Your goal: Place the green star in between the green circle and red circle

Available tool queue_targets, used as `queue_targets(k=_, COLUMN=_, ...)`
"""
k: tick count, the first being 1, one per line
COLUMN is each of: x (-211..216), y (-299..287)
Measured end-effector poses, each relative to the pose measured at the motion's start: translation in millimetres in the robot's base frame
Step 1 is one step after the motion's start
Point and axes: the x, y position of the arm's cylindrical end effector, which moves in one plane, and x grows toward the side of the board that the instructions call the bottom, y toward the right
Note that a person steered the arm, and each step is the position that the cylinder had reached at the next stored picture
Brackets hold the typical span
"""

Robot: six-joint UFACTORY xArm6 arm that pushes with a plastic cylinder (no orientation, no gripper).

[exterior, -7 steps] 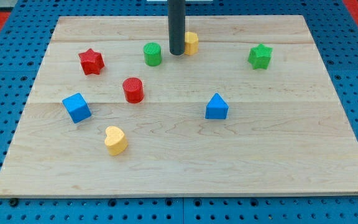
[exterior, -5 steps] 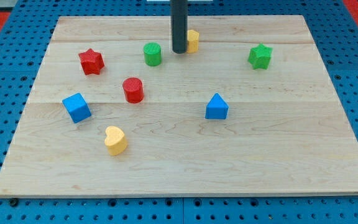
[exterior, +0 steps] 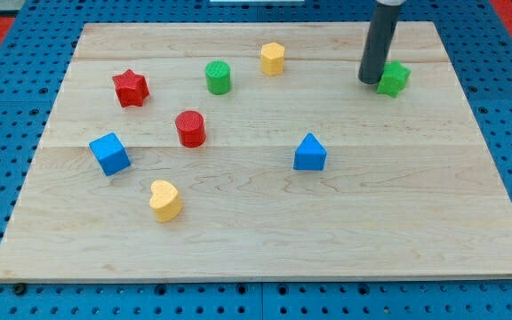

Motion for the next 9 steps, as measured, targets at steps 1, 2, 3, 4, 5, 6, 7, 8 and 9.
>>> queue_targets(k=1, x=-11, y=4)
queue_targets(k=2, x=-40, y=16)
queue_targets(k=3, x=-49, y=61)
queue_targets(k=4, x=0, y=115)
queue_targets(k=5, x=8, y=40)
queue_targets(k=6, x=-6, y=15)
queue_targets(k=7, x=-13, y=-16)
queue_targets(k=8, x=-9, y=-117)
queue_targets(k=9, x=-1, y=-136)
